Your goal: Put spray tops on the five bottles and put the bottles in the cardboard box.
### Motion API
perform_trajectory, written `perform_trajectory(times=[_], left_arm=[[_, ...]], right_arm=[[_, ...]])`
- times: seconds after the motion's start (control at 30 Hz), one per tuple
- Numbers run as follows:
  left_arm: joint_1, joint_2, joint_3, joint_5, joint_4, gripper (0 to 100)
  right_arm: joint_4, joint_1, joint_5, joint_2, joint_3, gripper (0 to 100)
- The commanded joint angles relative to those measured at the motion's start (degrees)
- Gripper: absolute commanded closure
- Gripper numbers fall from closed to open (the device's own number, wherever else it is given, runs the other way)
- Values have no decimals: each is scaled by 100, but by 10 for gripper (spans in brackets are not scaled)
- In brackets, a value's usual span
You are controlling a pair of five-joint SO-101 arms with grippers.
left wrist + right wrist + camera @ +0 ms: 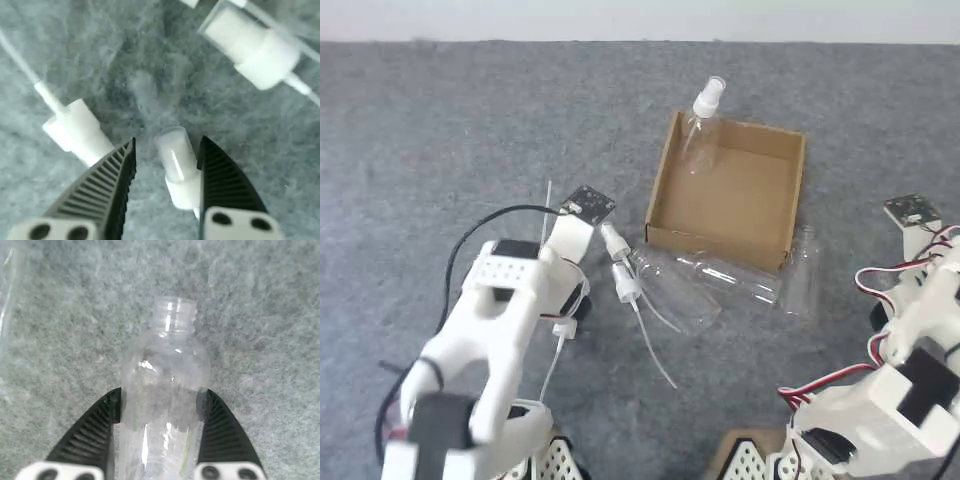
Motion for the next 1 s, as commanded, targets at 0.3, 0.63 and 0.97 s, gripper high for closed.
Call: perform_trajectory(times=[0.3, 0.63, 0.97], left_arm=[[343, 422, -479, 281, -62, 991], [1081, -1556, -479, 1143, 255, 991], [343, -501, -945, 1143, -1178, 991]], right_arm=[[84, 154, 79, -119, 62, 939], [-400, 532, 79, -101, 26, 939], [-391, 532, 53, -101, 53, 939]])
